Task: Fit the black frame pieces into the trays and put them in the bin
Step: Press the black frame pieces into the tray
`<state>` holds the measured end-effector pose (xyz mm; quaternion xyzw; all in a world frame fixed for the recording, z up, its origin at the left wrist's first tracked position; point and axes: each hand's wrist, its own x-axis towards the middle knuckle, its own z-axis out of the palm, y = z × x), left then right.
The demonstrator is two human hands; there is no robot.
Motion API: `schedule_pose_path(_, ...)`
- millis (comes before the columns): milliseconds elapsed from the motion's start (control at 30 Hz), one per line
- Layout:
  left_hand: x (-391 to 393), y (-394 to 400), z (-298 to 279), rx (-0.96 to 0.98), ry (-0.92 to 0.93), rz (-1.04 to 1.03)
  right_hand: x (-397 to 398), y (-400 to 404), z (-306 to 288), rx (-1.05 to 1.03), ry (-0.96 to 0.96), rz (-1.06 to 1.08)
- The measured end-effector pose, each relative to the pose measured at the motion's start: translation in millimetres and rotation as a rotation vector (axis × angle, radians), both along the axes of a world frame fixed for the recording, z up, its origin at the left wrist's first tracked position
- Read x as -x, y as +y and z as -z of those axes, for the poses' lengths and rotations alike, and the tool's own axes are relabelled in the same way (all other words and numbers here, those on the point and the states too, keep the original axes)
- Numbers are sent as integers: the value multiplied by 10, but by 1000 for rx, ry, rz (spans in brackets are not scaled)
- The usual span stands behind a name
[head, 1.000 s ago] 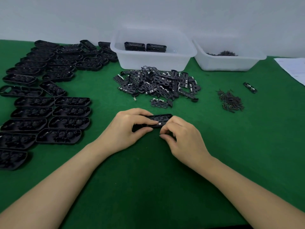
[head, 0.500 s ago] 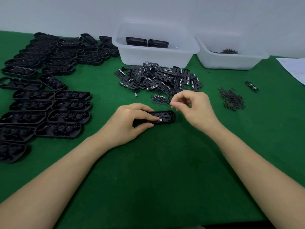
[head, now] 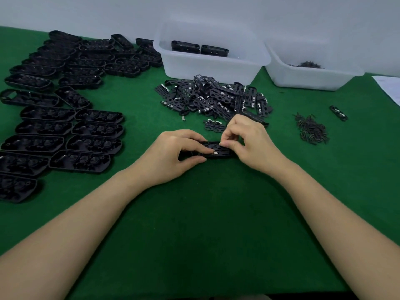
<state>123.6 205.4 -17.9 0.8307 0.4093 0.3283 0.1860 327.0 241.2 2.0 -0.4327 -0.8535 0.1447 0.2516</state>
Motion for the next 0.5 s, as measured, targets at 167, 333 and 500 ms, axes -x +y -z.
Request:
schedule_pose_path(167,-3,-2,-2,-5,3,-2,6,3,-22,-63,-55,-45)
schedule_pose_path(333,-7,-5,-1,-8,-2,-1,7,5,-20,-114,-51,-65)
schedule_pose_path(500,0,1,3,-19,1,7,18,-34,32,-76,120,-6)
